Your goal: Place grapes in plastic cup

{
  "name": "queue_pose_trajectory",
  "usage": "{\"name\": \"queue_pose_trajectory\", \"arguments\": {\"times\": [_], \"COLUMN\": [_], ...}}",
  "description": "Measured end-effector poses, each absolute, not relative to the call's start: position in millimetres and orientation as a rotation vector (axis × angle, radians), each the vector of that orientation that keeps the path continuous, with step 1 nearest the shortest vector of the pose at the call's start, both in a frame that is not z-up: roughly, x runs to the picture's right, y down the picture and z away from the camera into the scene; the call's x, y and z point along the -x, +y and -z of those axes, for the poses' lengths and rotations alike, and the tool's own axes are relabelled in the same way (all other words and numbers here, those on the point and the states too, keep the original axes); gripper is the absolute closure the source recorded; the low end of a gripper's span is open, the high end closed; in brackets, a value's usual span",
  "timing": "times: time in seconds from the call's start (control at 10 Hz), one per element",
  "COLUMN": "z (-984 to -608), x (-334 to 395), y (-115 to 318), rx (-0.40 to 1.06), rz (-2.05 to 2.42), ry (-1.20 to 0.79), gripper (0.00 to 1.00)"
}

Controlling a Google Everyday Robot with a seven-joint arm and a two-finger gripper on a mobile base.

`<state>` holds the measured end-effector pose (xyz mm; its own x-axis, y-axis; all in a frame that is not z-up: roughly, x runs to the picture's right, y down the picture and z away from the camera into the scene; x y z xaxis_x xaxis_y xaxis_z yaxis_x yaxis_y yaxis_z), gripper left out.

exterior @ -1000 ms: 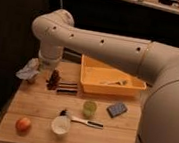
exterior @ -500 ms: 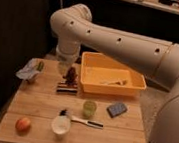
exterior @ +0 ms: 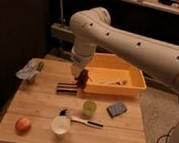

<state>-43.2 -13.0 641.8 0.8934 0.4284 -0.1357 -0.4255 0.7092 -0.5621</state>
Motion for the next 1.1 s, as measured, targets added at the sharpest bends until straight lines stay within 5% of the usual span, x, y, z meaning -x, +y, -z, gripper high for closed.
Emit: {"name": "queue_pose_trajectory", "arguments": {"times": [1.1], "z": [-657.5], "x": [-28.0], "y": [28.8], "rx": [0.759], "rz": [-0.590], "ry": [0.037], "gripper": [1.00]}}
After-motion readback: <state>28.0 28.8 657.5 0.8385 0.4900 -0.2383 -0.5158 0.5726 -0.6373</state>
